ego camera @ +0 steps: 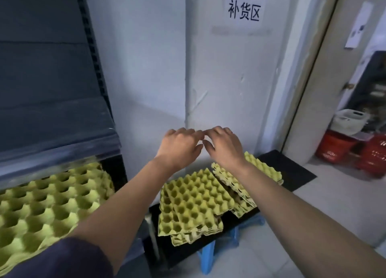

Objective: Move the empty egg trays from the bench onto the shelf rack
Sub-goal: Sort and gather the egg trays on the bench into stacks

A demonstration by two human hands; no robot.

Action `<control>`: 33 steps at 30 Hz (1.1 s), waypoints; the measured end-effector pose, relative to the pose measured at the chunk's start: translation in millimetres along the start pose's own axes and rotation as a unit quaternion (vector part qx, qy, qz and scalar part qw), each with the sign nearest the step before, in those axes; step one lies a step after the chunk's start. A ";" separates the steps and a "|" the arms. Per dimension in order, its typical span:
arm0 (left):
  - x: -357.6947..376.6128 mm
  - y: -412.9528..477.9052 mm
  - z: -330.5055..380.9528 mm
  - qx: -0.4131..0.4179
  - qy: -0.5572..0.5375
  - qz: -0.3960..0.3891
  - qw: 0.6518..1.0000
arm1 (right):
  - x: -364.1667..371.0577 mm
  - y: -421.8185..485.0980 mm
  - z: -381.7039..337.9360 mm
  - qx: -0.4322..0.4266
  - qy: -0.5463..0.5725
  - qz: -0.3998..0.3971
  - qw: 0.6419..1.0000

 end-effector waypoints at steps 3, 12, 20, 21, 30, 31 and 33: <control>42.9 31.1 13.2 0.005 0.005 -0.043 0.999 | 20.0 -3.7 46.9 0.031 -0.016 -0.049 0.998; 156.1 125.9 59.4 0.026 -0.040 -0.165 0.985 | 70.6 -23.4 186.7 0.142 -0.045 -0.217 0.965; 270.1 159.5 95.1 -0.042 -0.069 -0.264 0.961 | 129.1 -61.0 307.1 0.209 0.000 -0.325 0.922; 284.5 162.0 98.6 -0.055 -0.069 -0.277 0.957 | 137.4 -63.7 322.1 0.206 0.005 -0.334 0.920; 403.8 151.4 142.8 -0.256 -0.086 -0.391 0.880 | 203.3 -94.2 437.2 0.199 0.079 -0.407 0.888; 416.7 146.1 146.6 -0.294 -0.100 -0.401 0.862 | 211.9 -99.8 446.1 0.209 0.091 -0.416 0.880; 438.7 134.1 151.2 -0.371 -0.124 -0.408 0.825 | 227.0 -110.9 457.8 0.232 0.111 -0.428 0.867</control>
Point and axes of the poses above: each hand's wrist, its own y-axis towards the middle knuckle, its own x-axis out of the palm, z = x × y, the point moved 4 cm from there along y, towards the middle knuckle, and after that the axes turned 10 degrees about -x, right-handed, at the moved point
